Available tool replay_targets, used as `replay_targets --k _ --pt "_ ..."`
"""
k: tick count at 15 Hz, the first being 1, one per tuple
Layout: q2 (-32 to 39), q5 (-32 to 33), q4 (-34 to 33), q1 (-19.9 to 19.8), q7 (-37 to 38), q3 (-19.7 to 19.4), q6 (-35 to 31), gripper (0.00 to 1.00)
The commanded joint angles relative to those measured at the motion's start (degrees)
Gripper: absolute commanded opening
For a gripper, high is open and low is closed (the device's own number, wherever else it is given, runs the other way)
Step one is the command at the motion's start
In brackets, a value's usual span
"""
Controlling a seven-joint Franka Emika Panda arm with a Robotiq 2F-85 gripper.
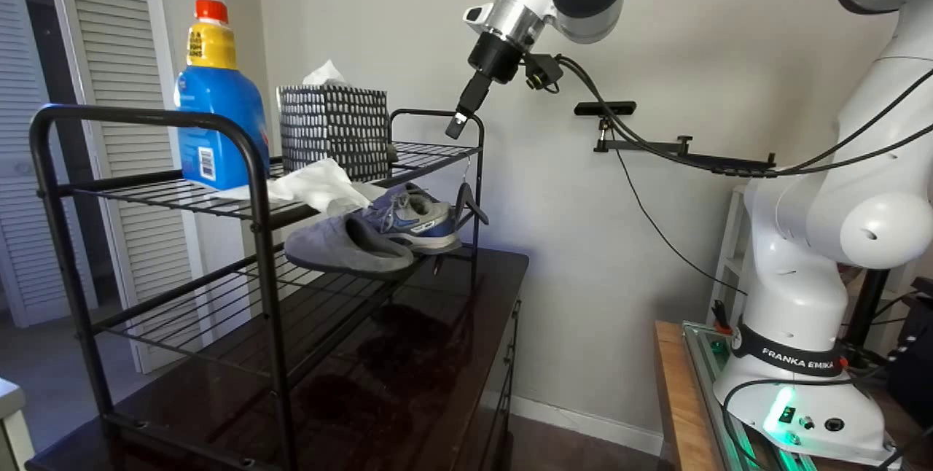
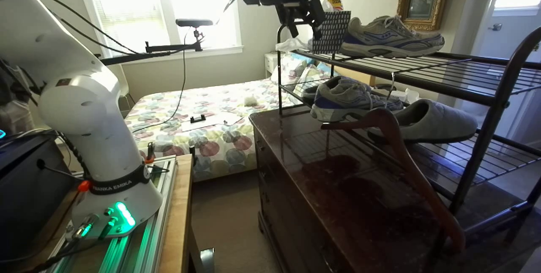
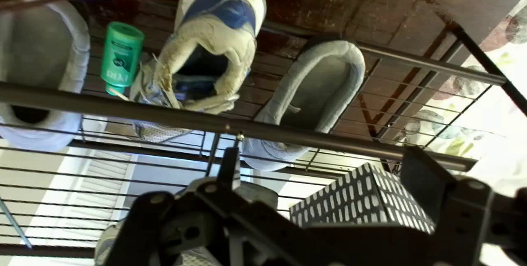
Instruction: Put the cloth on the stand
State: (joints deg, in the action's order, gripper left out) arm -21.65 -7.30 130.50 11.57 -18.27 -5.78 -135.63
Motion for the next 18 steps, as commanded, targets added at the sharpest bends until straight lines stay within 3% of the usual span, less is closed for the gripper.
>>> replay_targets --k 1,2,5,9,15,18 --pt "5.98 -1.07 -6.32 0.93 -5.05 2.39 1.79 1.0" --pt "3.47 -0.88 -3.03 -0.89 -1.54 3.0 0.17 1.0" --pt "5.57 -0.78 -4.92 -0.55 -3.49 4.04 0.27 1.0" --pt "4.53 -1.22 -2.7 -1.21 8.72 7.87 -5.92 1.0" --pt "1.48 -4.35 1.82 -0.16 19.25 12.21 -4.96 1.0" --pt "4.24 -7.93 0.43 2.76 16.03 12.98 -9.89 1.0"
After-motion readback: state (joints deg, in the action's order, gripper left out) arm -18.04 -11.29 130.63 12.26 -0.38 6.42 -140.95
